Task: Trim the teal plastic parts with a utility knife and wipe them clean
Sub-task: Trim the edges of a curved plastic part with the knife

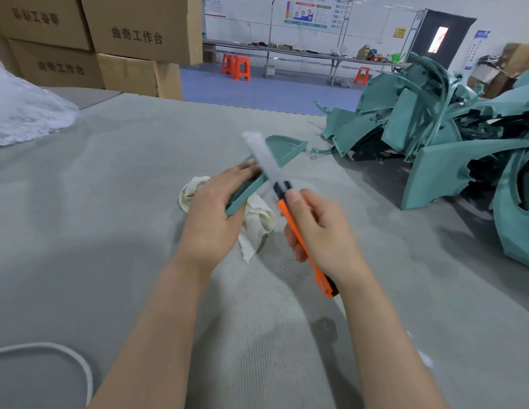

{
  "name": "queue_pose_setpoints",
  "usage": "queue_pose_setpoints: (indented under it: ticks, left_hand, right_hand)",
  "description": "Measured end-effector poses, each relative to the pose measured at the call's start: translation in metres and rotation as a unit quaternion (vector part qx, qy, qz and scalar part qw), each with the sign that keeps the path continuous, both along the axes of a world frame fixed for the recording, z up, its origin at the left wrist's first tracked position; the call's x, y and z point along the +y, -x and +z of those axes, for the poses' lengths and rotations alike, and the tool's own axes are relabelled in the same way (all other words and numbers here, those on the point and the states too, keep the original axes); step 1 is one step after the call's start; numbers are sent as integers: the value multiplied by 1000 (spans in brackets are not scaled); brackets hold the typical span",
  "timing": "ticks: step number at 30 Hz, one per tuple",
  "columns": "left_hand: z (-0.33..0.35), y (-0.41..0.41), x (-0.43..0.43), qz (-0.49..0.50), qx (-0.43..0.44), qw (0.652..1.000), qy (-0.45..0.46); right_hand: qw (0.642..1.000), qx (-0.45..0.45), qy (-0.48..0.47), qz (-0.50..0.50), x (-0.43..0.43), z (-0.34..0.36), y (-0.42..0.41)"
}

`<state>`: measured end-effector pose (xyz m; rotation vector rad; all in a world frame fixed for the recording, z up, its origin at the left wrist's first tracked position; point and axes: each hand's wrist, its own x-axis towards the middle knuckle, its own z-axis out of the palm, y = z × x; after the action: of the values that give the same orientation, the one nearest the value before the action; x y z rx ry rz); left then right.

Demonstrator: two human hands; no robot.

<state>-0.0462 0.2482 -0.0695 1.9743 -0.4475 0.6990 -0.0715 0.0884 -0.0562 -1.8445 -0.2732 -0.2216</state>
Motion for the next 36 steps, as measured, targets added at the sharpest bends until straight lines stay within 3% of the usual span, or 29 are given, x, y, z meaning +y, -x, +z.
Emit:
queue_pose_setpoints:
  ticks: [3,7,20,26,29,32,36]
  left_hand:
    - [-1,0,0,12,-1,1000,-25]
    - [0,0,-1,18,-11,999,-50]
    - [-2,0,1,28,1,999,-36]
    - [1,0,-1,18,-14,999,-35]
    - [-1,-2,-4,10,-20,998,-65]
    - [-4,-1,-9,3,-25,992,-121]
    - [-8,0,-21,-11,-71,975,-212]
  right_hand:
    - [996,-2,-50,-79,-13,4,-3]
    - [992,15,-45,-119,-22,3,-5]
    - [998,35,3,-59,-17,4,-1]
    - [997,50,44,31,-8,3,4]
    - [997,19,-58,53,-6,6,5]
    - [980,-25,-181,-79,-10,9,1]
    - [958,-4,-222,-179,-22,7,-5]
